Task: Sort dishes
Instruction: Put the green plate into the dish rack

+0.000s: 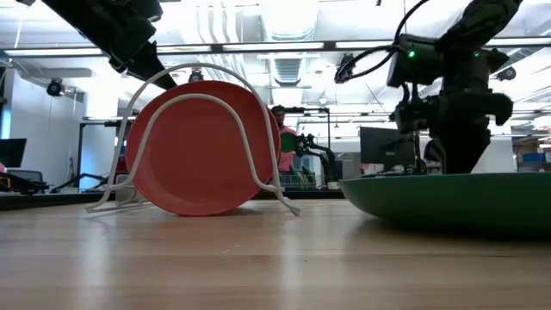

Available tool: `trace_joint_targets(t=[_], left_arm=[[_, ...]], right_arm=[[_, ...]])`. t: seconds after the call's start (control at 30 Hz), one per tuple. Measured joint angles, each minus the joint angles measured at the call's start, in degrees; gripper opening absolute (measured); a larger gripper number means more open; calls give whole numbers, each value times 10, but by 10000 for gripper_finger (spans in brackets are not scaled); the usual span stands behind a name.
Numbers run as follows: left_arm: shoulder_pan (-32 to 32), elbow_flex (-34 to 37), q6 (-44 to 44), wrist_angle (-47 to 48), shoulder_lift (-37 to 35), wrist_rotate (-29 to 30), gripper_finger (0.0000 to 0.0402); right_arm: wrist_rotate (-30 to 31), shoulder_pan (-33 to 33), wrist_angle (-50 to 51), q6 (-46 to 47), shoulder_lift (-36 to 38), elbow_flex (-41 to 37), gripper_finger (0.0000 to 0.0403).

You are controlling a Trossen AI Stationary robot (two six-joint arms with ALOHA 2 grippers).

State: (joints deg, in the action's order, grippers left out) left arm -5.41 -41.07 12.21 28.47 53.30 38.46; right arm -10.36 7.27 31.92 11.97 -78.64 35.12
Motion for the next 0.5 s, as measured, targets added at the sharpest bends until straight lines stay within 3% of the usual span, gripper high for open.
trace_joint_targets(t=[0.3,0.5], left_arm=[[0,0,-8,-1,0,2,79],[0,0,-11,-5,0,37,79]], right_arm=[[16,0,24,16,102,8,1],[42,0,26,23,180,19,1]])
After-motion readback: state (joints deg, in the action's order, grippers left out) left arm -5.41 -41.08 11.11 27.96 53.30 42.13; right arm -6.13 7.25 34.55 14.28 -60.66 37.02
